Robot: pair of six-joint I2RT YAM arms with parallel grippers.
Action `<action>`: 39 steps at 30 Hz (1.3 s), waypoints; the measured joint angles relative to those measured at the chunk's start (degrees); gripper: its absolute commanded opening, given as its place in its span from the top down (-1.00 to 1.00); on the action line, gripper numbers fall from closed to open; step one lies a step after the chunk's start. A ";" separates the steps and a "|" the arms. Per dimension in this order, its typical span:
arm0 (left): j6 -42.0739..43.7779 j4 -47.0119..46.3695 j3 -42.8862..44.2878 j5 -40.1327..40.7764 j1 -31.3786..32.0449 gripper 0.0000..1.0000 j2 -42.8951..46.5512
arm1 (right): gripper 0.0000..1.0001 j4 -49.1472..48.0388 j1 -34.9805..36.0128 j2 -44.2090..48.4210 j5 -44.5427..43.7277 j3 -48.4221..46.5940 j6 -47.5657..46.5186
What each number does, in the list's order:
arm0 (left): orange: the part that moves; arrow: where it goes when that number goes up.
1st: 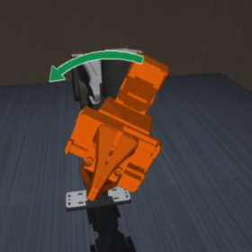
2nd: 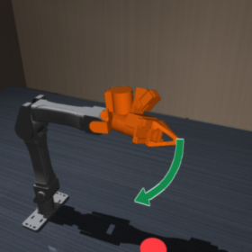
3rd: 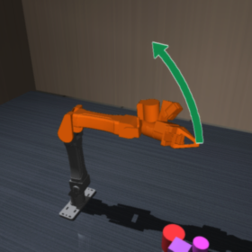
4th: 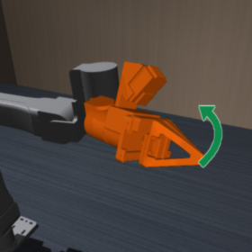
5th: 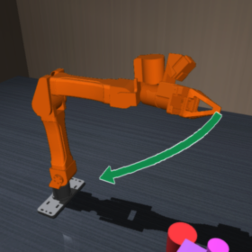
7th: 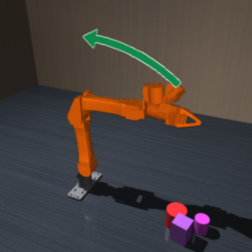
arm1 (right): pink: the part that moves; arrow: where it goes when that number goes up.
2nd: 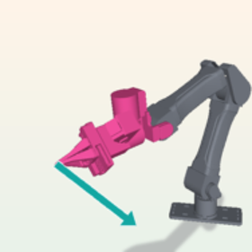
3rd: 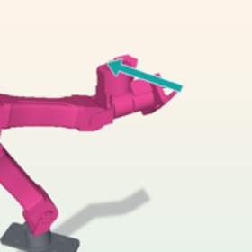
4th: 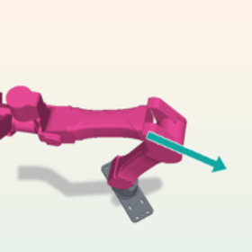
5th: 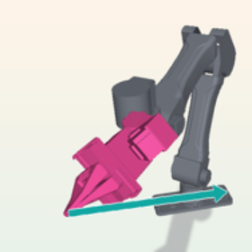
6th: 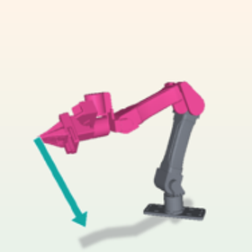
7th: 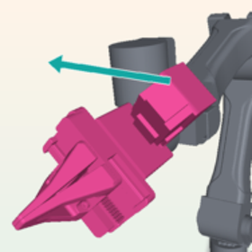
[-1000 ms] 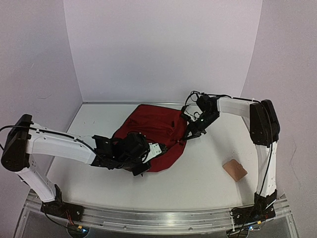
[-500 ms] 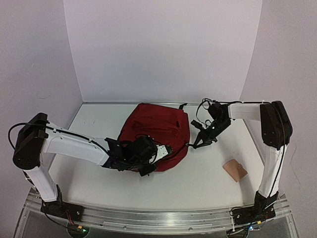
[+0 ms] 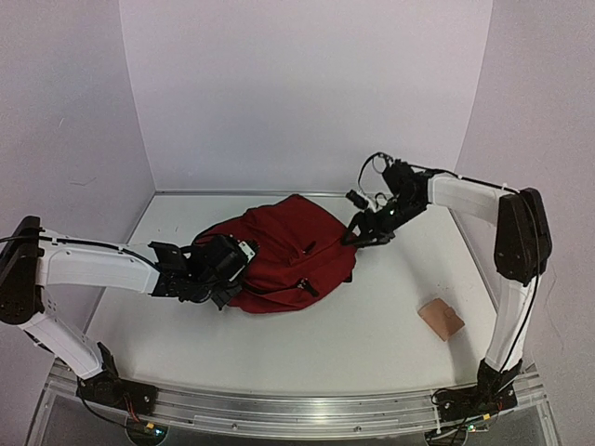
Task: Pack the student bag
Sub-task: Zip the student bag at the center of the board, then adjust the student bag at the center of the board.
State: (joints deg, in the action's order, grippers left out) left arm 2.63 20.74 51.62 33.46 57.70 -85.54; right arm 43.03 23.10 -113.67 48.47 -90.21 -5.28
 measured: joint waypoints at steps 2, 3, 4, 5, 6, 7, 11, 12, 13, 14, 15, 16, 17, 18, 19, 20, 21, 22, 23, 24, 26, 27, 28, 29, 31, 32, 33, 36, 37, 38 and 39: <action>-1.10 1.06 -0.02 1.48 -0.79 0.63 -0.02 | -0.56 0.02 -1.85 -0.48 -1.64 -6.30 0.44; -1.60 1.41 -0.02 1.96 -1.01 0.61 -0.02 | -0.57 -0.38 -2.65 -1.14 -2.45 -10.01 0.73; -1.91 1.76 -0.02 2.41 -1.12 0.60 -0.02 | -0.58 -0.82 -3.33 -1.94 -3.06 -13.07 1.05; -2.31 2.12 -0.02 2.76 -1.20 0.61 -0.04 | -0.59 -1.25 -3.96 -3.06 -3.78 -16.25 1.53; -2.74 2.41 -0.02 2.93 -1.31 0.63 -0.04 | -0.60 -1.54 -4.40 -4.49 -4.41 -19.31 2.06; -3.10 2.68 -0.02 3.06 -1.34 0.64 -0.04 | -0.60 -2.08 -4.66 -6.33 -5.04 -22.31 2.72; -4.26 3.35 0.00 3.24 -1.41 0.65 -0.43 | -0.59 -2.67 -4.48 -13.88 -5.16 -29.36 6.51; -4.41 3.36 0.00 3.25 -1.41 0.65 -0.64 | -0.59 -2.66 -4.36 -15.87 -4.61 -30.35 7.63; -4.54 3.36 0.00 3.25 -1.42 0.65 -0.85 | -0.59 -2.63 -4.23 -17.61 -4.02 -31.04 8.62; -4.63 3.36 0.00 3.24 -1.44 0.65 -1.03 | -0.59 -2.52 -4.08 -19.19 -3.40 -31.43 9.60; -4.68 3.35 0.00 3.23 -1.46 0.65 -1.16 | -0.58 -2.39 -3.89 -20.67 -2.77 -31.68 10.62; -4.71 3.33 0.00 3.24 -1.51 0.65 -1.22 | -0.55 -2.13 -3.62 -21.80 -2.31 -31.70 11.45; -4.77 3.30 0.00 3.25 -1.58 0.66 -1.27 | -0.49 -1.75 -3.29 -22.84 -1.88 -31.70 12.29; -4.97 3.31 0.04 3.34 -1.67 0.67 -1.42 | -0.38 -1.53 -2.91 -23.42 -1.61 -31.70 12.85; -5.19 3.32 0.13 3.58 -1.78 0.67 -1.70 | -0.17 -1.43 -2.53 -23.80 -1.42 -31.65 13.34; -5.41 3.34 0.29 3.89 -1.95 0.68 -2.11 | 0.08 -1.45 -2.21 -23.90 -1.15 -31.58 13.80; -5.62 3.38 0.47 4.13 -2.16 0.70 -2.53 | 0.32 -1.47 -1.95 -23.88 -0.78 -31.52 14.25; -5.73 3.34 0.63 4.28 -2.37 0.72 -2.99 | 0.55 -1.70 -1.77 -23.79 -0.49 -31.39 14.26; -5.80 3.32 0.85 4.30 -2.65 0.73 -3.49 | 0.70 -2.44 -1.64 -23.48 0.47 -30.59 14.47; -5.86 3.23 1.10 4.28 -2.95 0.75 -4.04 | 0.83 -3.45 -1.56 -22.86 1.62 -29.27 14.73; -5.96 3.05 1.55 4.24 -3.59 0.77 -5.05 | 0.99 -4.75 -1.60 -20.55 2.59 -25.89 14.18; -5.96 2.76 1.71 4.26 -4.00 0.78 -5.56 | 1.00 -5.29 -1.66 -18.98 2.86 -23.64 14.23; -5.96 2.62 1.81 4.28 -4.50 0.78 -6.04 | 1.00 -5.46 -1.71 -17.46 3.17 -21.58 14.03; -5.93 2.48 1.88 4.25 -4.97 0.78 -6.36 | 1.00 -5.71 -1.73 -15.84 3.45 -18.91 13.80; -5.85 1.66 2.03 4.13 -5.97 0.78 -7.00 | 1.00 -6.13 -1.91 -12.55 4.05 -13.61 13.28; -5.68 1.10 2.12 4.00 -6.48 0.79 -7.27 | 1.00 -6.16 -1.95 -10.66 4.40 -10.74 12.93; -5.57 0.68 2.28 3.69 -6.91 0.79 -7.52 | 1.00 -6.35 -1.97 -8.78 4.70 -7.88 12.69; -4.57 -1.47 3.28 2.10 -8.13 0.78 -8.51 | 1.00 -6.60 -2.16 -2.74 6.36 1.44 11.95; -4.13 -2.08 3.73 1.48 -8.49 0.78 -9.02 | 1.00 -7.03 -2.19 -0.63 7.29 4.82 11.75; -3.53 -2.63 4.50 0.72 -8.87 0.78 -9.76 | 1.00 -7.66 -2.21 1.50 8.30 8.32 11.70; -2.84 -3.18 5.46 -0.15 -9.29 0.79 -10.65 | 1.00 -8.22 -2.17 3.34 9.12 11.26 11.71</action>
State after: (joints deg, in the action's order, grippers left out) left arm -0.21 17.56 57.07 33.31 48.41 -96.18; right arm 34.81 20.93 -110.33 57.59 -78.95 6.44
